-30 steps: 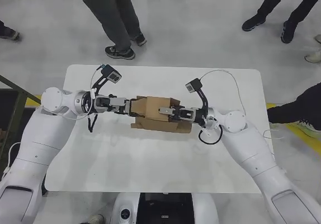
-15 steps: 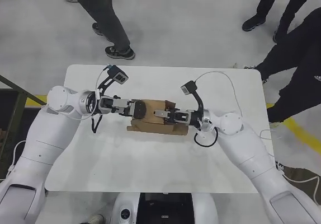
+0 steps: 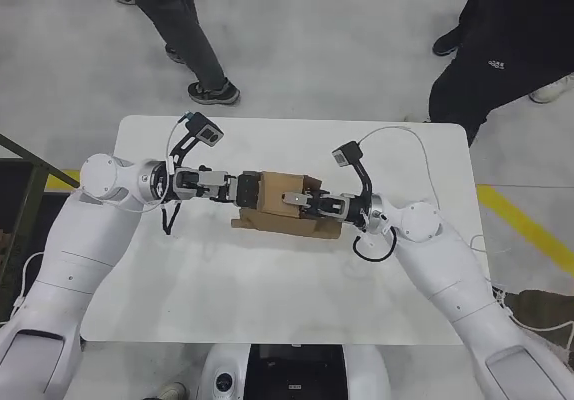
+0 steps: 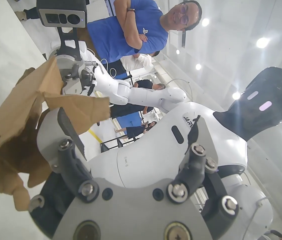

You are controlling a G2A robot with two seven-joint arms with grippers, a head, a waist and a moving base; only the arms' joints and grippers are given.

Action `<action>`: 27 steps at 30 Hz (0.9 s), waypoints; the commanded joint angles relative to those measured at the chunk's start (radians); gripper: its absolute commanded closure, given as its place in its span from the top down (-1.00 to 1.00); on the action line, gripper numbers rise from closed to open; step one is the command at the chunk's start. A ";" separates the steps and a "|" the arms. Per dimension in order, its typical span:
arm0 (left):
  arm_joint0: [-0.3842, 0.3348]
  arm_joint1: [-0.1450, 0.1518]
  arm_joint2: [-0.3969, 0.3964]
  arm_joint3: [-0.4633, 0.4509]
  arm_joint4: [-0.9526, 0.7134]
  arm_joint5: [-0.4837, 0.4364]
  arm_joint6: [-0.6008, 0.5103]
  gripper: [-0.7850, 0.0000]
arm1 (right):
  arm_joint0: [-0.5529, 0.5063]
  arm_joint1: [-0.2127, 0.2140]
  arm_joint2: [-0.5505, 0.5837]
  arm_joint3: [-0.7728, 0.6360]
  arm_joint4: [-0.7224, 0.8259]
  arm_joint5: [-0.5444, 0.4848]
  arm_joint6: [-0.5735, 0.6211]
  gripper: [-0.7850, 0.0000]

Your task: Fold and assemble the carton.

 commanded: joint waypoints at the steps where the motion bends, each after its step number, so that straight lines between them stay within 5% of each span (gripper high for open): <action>1: 0.013 0.002 -0.016 -0.003 -0.002 -0.001 0.005 1.00 | -0.003 0.004 0.013 -0.003 0.002 0.000 0.005 -1.00; 27: 0.030 -0.001 -0.044 0.015 0.085 -0.020 0.047 1.00 | -0.040 -0.002 -0.046 -0.078 0.010 0.010 0.067 -1.00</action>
